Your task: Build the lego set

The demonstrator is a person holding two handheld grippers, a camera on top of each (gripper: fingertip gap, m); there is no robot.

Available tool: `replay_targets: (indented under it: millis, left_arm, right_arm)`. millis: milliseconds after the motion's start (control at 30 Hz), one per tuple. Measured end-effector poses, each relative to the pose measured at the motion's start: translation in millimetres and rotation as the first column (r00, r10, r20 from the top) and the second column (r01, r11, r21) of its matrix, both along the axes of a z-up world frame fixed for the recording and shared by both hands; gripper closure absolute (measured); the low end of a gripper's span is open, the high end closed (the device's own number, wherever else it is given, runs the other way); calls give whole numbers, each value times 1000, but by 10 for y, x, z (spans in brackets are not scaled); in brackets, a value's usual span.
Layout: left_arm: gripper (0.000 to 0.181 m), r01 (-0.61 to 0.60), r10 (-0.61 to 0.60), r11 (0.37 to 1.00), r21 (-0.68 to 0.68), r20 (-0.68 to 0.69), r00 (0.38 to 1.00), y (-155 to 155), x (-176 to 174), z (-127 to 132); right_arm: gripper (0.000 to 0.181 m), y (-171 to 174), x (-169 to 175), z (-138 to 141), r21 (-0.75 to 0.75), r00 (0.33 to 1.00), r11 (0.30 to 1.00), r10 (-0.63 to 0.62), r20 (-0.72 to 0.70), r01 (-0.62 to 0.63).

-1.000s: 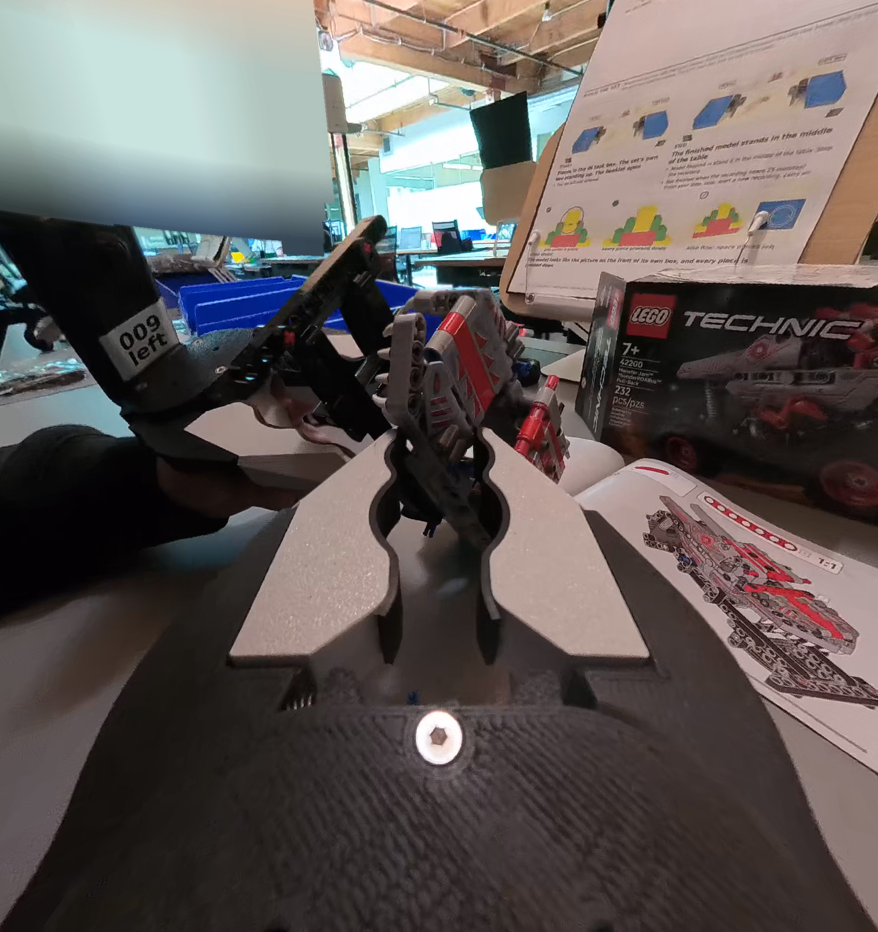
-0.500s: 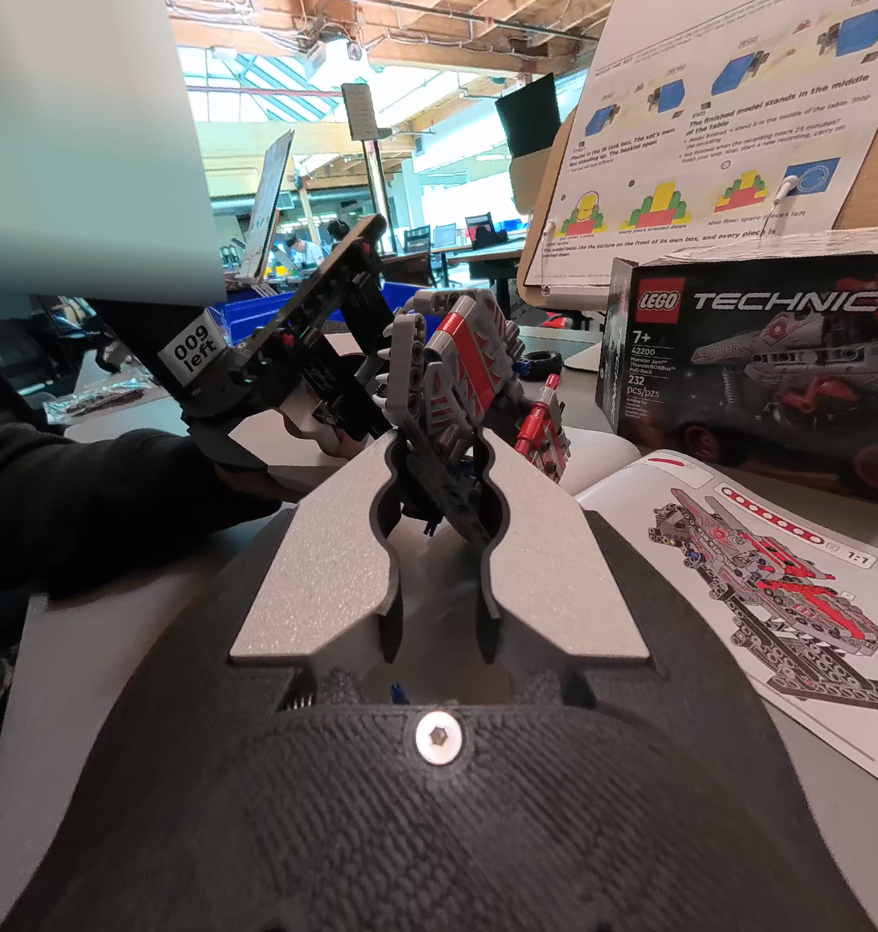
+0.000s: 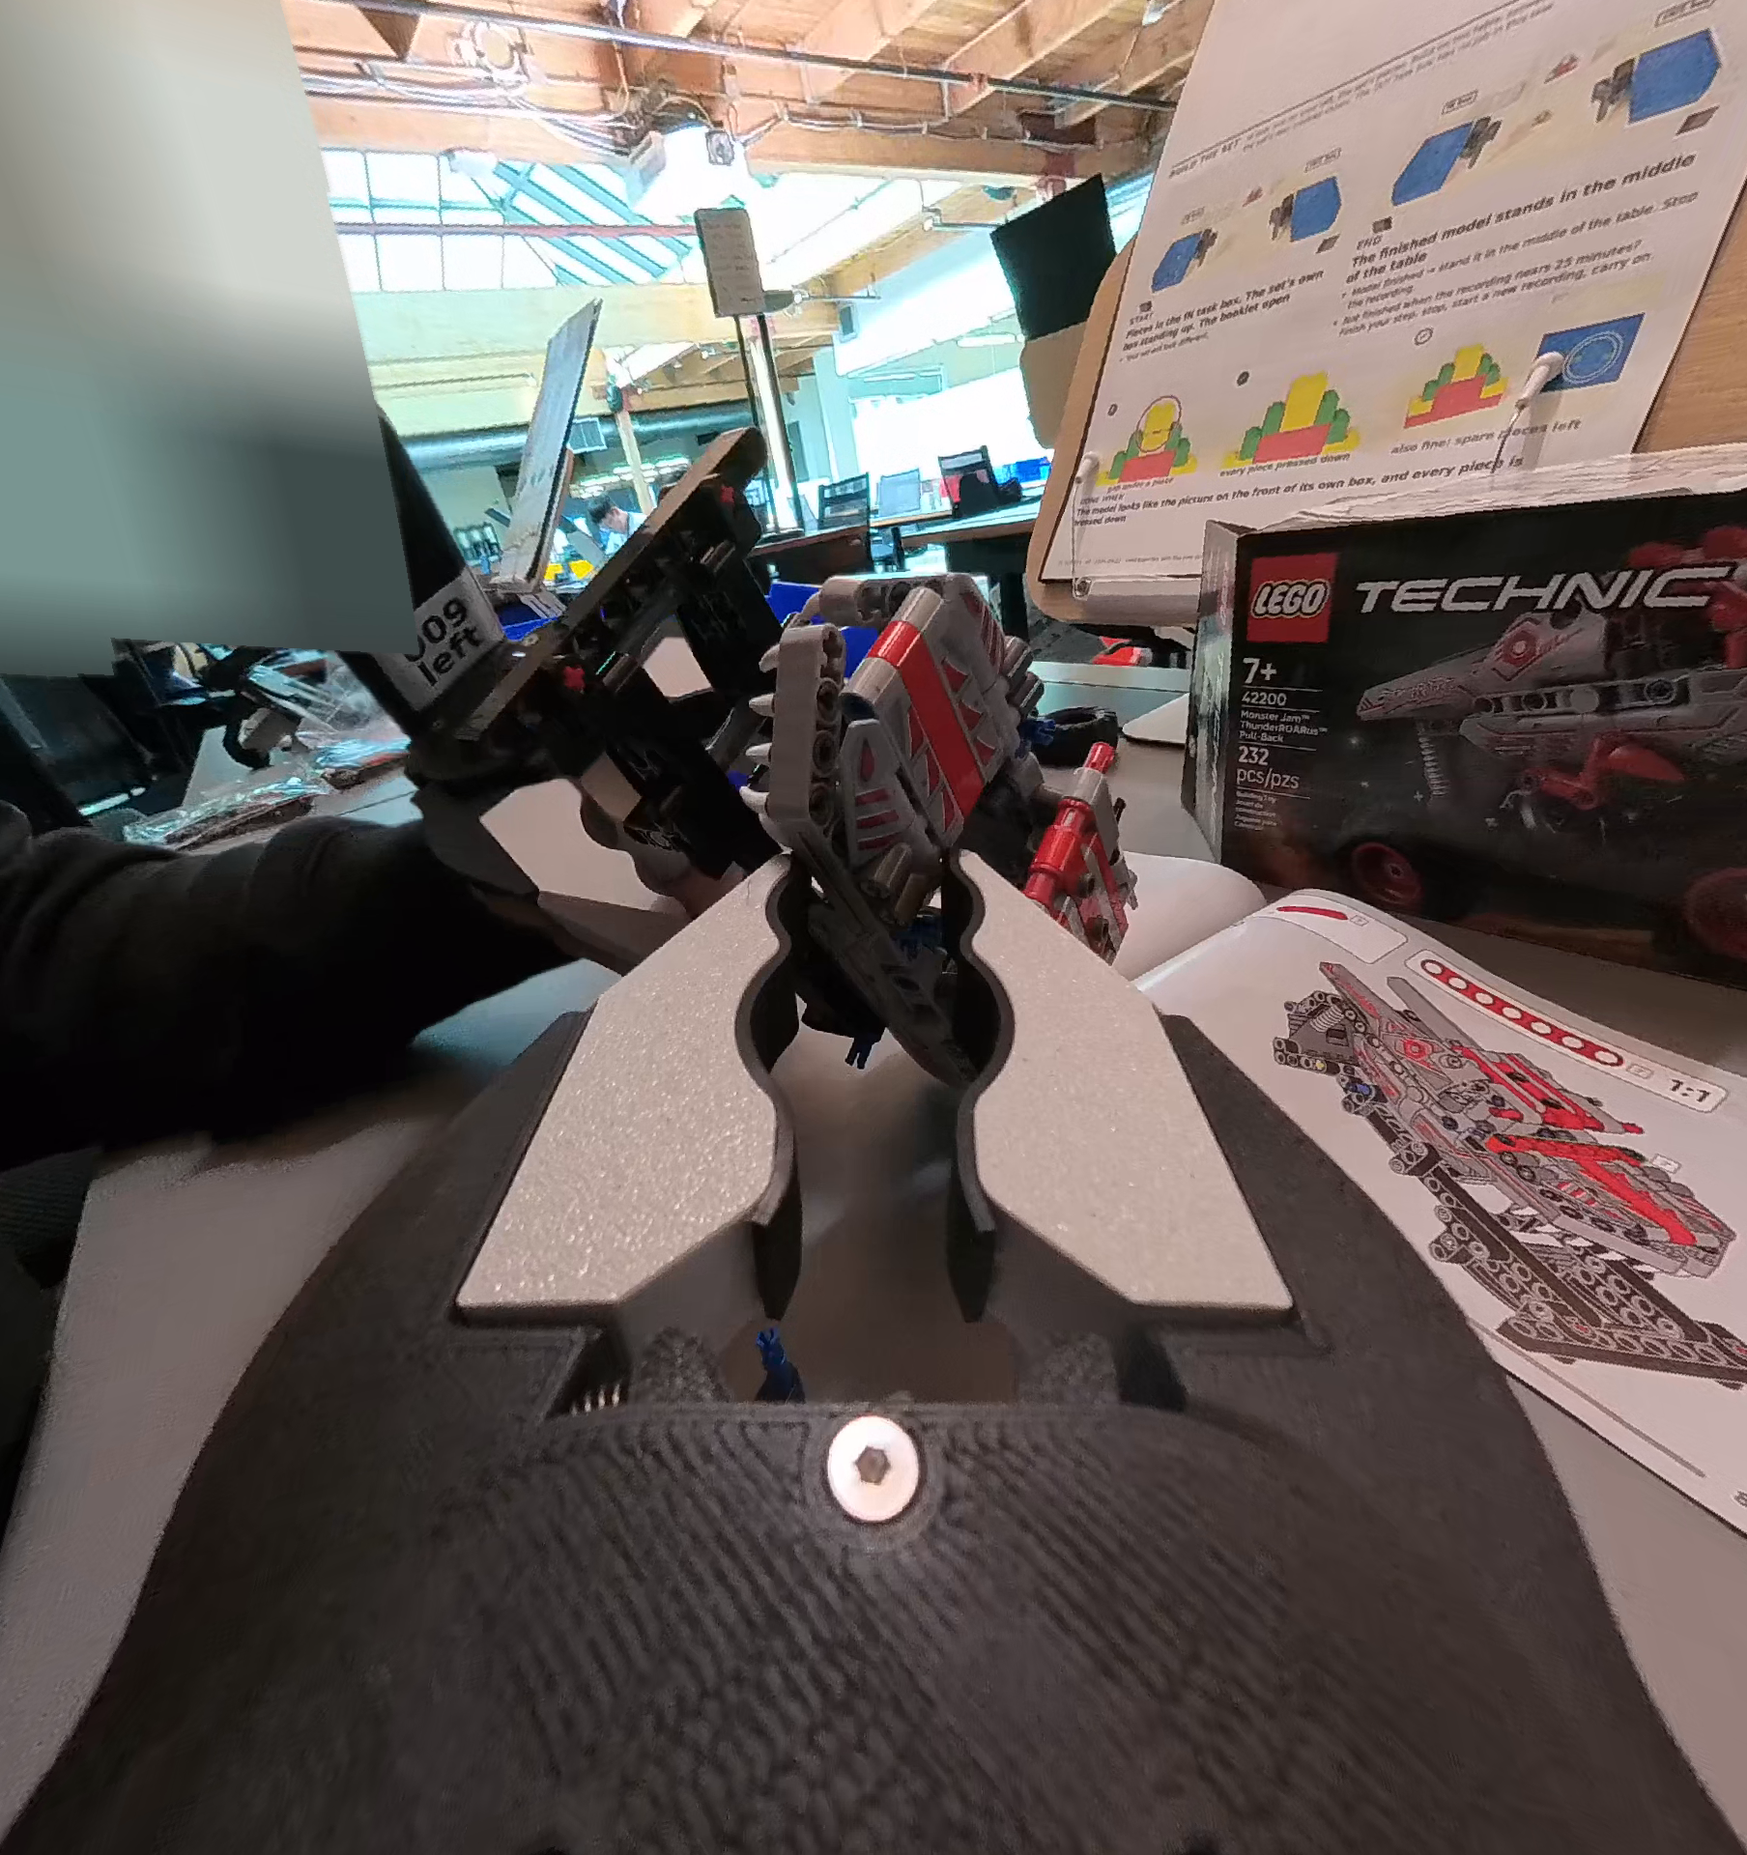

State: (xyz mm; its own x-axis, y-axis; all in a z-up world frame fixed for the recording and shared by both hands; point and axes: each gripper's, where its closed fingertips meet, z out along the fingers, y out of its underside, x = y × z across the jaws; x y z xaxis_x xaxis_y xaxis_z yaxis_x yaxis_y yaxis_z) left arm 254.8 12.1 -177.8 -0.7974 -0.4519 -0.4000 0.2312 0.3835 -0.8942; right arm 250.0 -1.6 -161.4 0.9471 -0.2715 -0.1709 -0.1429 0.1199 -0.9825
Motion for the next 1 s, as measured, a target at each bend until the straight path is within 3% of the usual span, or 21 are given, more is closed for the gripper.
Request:
replay_targets:
  millis: [533, 1000]
  left_arm:
    - [110, -66, 65, 997, 36, 41, 997, -10, 28, -32]
    - [111, -105, 98, 991, 83, 85, 992, -78, 43, -57]
  right_arm:
    - [156, -6, 7, 2, 9, 1000, 1000, -3, -13, 3]
    - [152, -85, 35, -60, -39, 994, 994, -102, -33, 100]
